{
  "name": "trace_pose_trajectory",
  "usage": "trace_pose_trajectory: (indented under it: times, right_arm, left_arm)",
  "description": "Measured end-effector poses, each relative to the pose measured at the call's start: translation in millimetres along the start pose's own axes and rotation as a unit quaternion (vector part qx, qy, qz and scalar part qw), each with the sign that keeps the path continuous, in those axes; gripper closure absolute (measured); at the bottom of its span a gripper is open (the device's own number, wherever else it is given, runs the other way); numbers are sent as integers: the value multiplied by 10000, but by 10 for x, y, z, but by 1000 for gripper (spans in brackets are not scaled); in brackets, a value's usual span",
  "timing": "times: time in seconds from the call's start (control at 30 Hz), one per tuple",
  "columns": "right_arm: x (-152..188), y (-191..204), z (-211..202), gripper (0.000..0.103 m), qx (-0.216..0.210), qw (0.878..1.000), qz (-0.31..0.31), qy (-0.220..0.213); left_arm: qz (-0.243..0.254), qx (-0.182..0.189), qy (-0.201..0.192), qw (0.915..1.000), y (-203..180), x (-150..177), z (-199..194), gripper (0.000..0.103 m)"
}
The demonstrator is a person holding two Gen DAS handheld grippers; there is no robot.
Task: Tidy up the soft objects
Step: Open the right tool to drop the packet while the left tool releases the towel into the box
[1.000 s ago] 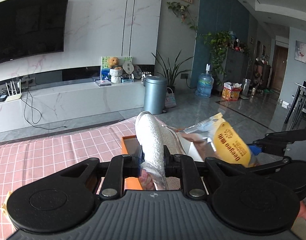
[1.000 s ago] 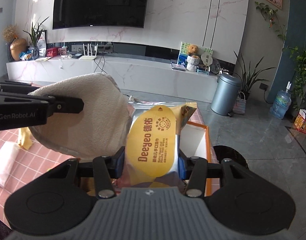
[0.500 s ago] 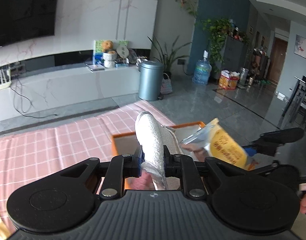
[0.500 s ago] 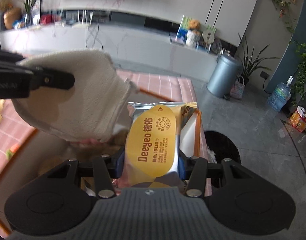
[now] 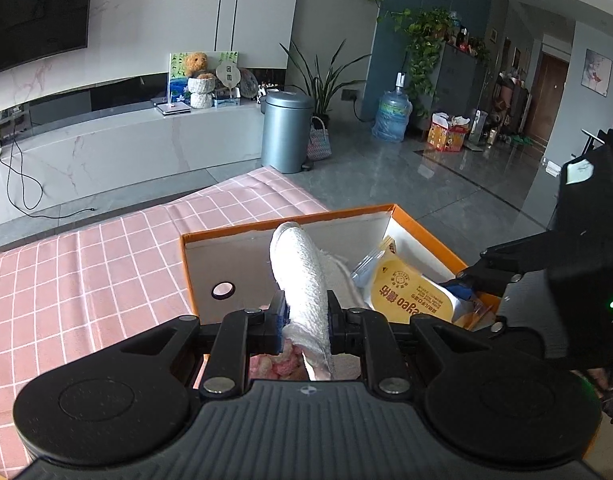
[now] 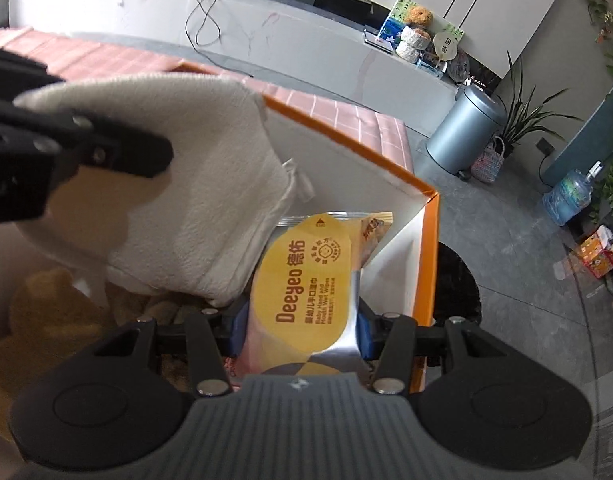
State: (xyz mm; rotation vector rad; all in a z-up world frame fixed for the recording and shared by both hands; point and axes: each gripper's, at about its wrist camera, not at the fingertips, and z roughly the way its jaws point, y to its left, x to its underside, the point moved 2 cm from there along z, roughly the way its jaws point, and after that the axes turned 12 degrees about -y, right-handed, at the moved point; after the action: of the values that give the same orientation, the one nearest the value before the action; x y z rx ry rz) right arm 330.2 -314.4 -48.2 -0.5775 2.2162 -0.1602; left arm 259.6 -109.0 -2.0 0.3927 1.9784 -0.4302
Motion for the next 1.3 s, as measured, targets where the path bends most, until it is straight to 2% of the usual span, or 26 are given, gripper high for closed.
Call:
trace_pose_trajectory:
  times: [0.17,0.23,0.3,0.4,0.47,0.53,0.6,0.73,0.93,1.07,1.3]
  right_arm:
    - [6,11,-6,50,38,10000,-90,6]
    - [17,36,-64,39,135,9997,-216,-50]
    - [40,76,-155,32,235,9988,-396,-170]
    - [77,105,-289,33,268,9977,-549,-294]
    - [92,112,-352,37,227,9976,-563,-326]
    - [122,114,-396,61,156,9980,-536,-294]
    - [150,111,-453,74,143,9984,-485,-234]
    - [177,35,-670,75,272,9984,-296,-402]
    - [253,-41,-913,75,465,9976,-112,-493]
    - [297,33,-929,75,336,9984,-173,-419]
    - [359,115,-850,75,238,9993,-184,-211]
  left_arm:
    - [15,0,27,10000,-24,-11,39,84]
    - [-1,5,20,10000,-21,-22,39,84]
    - [21,-4,-5,10000,-14,-21,8,84]
    - [-3,-1,-37,10000,-13,-29,-34,84]
    - [-23,-18,-59,10000,-13,-40,-60,84]
    - [-56,-26,-113,9999,-16,-56,-107,84]
    - [-95,-13,-176,9998,-44,-88,-138,84]
    - [-422,266,-106,9987,-76,-90,-235,84]
    - [-919,795,356,9919,-167,33,-209,84]
    - [-713,987,710,9900,-300,148,-106,84]
    - [-316,920,1283,9870,-362,312,65,82]
